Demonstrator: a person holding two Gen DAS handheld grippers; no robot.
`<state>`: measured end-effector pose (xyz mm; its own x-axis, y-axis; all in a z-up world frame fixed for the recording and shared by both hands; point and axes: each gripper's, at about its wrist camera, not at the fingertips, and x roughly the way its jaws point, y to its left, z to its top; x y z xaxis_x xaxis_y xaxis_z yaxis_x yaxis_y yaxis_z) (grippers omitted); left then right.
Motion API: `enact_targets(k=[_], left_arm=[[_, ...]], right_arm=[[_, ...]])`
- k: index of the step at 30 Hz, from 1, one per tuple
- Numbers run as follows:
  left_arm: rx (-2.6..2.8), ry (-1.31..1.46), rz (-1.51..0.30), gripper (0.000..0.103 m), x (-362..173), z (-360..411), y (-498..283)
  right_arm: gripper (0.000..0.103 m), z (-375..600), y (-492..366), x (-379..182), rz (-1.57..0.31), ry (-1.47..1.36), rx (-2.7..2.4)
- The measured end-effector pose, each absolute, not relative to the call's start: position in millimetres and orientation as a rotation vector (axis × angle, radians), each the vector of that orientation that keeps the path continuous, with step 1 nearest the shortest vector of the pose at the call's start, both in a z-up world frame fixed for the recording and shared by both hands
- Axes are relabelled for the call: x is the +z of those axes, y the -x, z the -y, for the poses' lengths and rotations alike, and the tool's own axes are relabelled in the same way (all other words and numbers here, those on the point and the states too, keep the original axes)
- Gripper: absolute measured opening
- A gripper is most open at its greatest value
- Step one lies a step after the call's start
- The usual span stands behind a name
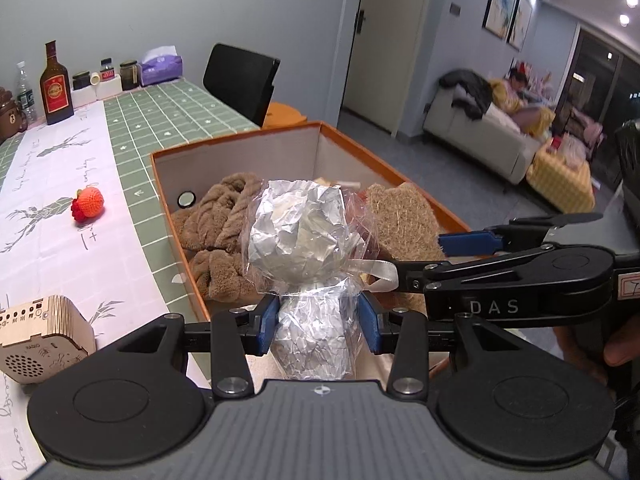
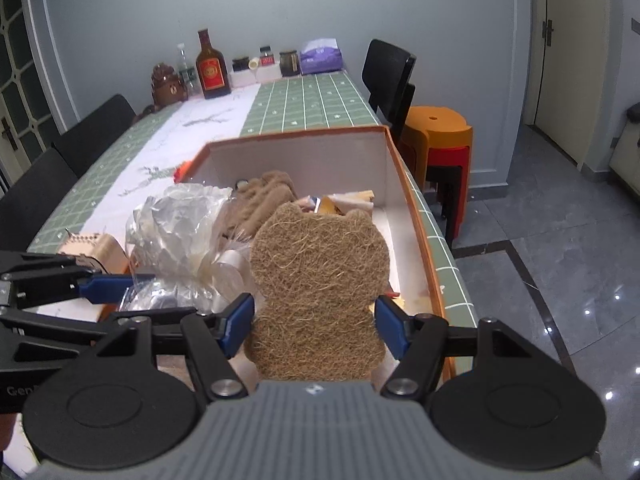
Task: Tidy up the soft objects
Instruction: 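Carry the bundle and sponge over the orange box and open both grippers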
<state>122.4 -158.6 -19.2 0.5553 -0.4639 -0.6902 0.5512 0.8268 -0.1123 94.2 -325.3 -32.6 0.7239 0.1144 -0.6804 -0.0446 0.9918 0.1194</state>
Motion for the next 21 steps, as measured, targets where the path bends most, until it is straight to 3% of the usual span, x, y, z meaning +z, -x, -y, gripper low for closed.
enact_targets(k=[12,19,21], left_arm=[[-0.604,-0.176,-0.837,0.055,-24.1,164.1,-126.8],[-0.617,-0.162,-0.827,0.069,-19.3,158.0,-125.4],[-0.615,-0.153,-0.821,0.070,-17.7,154.6,-125.3]], right_arm=[[0.071,326.5,-106.6,-44.6,-0.811,-0.031,0.093],[0.077,326.7,-102.2,-39.7,-0.797,-0.029,0.089],[0.075,326.8,-99.5,-36.8,-0.787,-0.029,0.086]])
